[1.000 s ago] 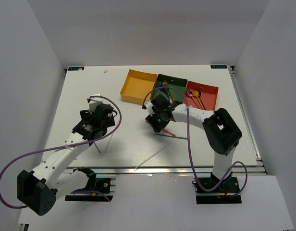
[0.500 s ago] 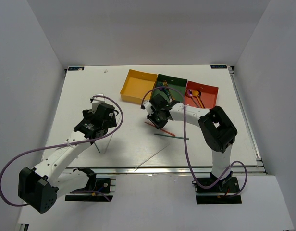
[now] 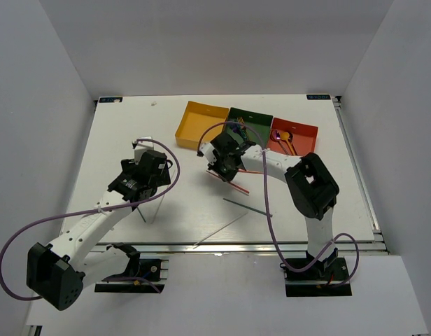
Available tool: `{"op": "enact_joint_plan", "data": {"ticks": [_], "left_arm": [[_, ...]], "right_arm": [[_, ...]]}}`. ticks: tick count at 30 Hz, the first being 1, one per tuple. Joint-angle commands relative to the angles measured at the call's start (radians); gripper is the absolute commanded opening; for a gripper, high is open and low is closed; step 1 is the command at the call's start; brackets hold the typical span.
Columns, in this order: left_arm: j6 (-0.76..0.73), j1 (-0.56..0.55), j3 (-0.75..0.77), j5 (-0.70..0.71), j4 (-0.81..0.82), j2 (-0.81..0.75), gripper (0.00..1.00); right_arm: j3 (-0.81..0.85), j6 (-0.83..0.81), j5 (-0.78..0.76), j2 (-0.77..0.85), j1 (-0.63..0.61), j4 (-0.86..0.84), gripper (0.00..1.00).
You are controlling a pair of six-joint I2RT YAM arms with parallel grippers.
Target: Sort the eating utensils into containers
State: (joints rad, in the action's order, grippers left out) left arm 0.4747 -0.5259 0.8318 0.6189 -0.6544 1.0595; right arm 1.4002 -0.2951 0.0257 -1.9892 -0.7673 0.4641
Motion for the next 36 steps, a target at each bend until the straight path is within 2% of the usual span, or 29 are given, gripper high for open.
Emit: {"op": "enact_joint_plan", "data": {"ticks": [1,5,7,10,14,16,17,23,28,30,32,34,35,36], "left_arm": [[-0.008,-0.002,0.000,-0.005,0.015,-0.007,0.97],[-0.007,-0.002,0.000,0.002,0.012,-0.013,0.97],[-0.005,-0.002,0.000,0.005,0.012,-0.018,0.97],[-0.004,-0.002,0.000,0.007,0.012,-0.026,0.97],[0.001,-0.002,-0.003,0.013,0.013,-0.041,0.97],[0.001,-0.002,-0.005,0.009,0.015,-0.046,0.97],[0.001,-0.002,-0.007,0.005,0.016,-0.047,0.97],[-0.002,-0.002,-0.007,-0.008,0.019,-0.055,0.97],[-0.002,-0.002,-0.011,-0.022,0.025,-0.078,0.97],[-0.005,-0.002,-0.011,-0.028,0.027,-0.079,0.97],[-0.005,-0.002,-0.013,-0.034,0.029,-0.079,0.97],[-0.007,-0.002,-0.011,-0.036,0.027,-0.079,0.97],[-0.007,-0.002,-0.011,-0.036,0.027,-0.081,0.97],[-0.007,-0.002,-0.013,-0.039,0.027,-0.081,0.97]], "right_arm": [[0.118,-0.070,0.038,0.033,-0.029,0.027,0.00],[0.177,-0.032,0.103,0.110,-0.029,-0.086,0.00],[0.224,0.013,0.025,0.096,-0.026,-0.161,0.00],[0.426,0.086,-0.100,-0.017,-0.018,-0.176,0.00],[0.803,0.089,-0.187,-0.248,0.000,-0.157,0.00],[0.888,0.094,-0.257,-0.305,0.019,-0.174,0.00],[0.902,0.097,-0.276,-0.331,0.025,-0.233,0.00],[0.734,0.185,-0.244,-0.306,0.080,-0.504,0.00],[0.801,0.211,-0.253,-0.387,0.095,-0.495,0.00],[0.803,0.217,-0.245,-0.393,0.099,-0.489,0.05],[0.793,0.234,-0.257,-0.390,0.100,-0.493,0.20],[0.796,0.244,-0.256,-0.392,0.105,-0.489,0.26],[0.813,0.257,-0.254,-0.392,0.106,-0.483,0.38],[0.824,0.258,-0.262,-0.395,0.108,-0.476,0.45]]}}
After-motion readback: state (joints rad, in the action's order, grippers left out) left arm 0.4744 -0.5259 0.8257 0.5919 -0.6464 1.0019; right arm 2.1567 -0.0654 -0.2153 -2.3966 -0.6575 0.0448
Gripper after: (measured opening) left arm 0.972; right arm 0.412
